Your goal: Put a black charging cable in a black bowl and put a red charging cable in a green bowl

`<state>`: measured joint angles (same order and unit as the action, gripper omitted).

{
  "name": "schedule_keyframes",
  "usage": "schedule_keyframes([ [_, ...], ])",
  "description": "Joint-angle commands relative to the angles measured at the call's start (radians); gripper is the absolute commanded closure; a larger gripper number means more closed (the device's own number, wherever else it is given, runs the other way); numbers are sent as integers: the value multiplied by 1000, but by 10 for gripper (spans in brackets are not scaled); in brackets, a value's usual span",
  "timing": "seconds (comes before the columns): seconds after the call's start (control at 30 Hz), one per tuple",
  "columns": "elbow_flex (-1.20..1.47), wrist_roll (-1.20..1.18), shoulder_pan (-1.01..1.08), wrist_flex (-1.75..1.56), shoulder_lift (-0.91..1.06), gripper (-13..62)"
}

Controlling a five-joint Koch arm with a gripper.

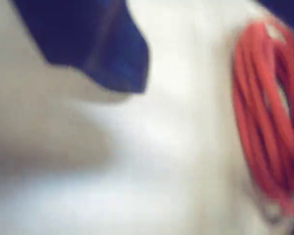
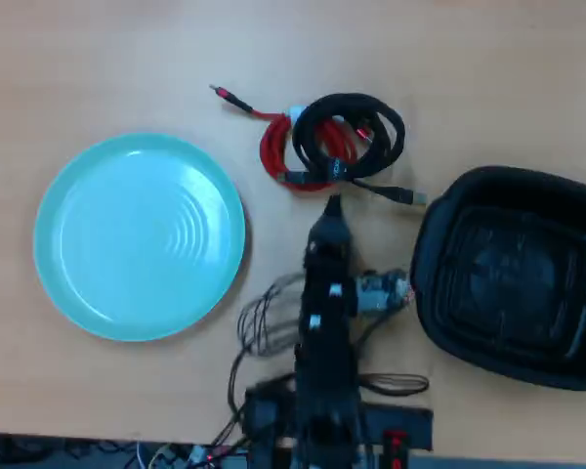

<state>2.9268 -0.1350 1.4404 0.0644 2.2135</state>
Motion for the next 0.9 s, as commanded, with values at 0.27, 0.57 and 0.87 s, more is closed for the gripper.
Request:
schedule_keyframes([
  [0.27,-684,-83,-150,784,155,4],
  [0.57,-1546,-100,-233,1350,78,4],
  [0.87,-2161,17,-328,1540,-293,4],
])
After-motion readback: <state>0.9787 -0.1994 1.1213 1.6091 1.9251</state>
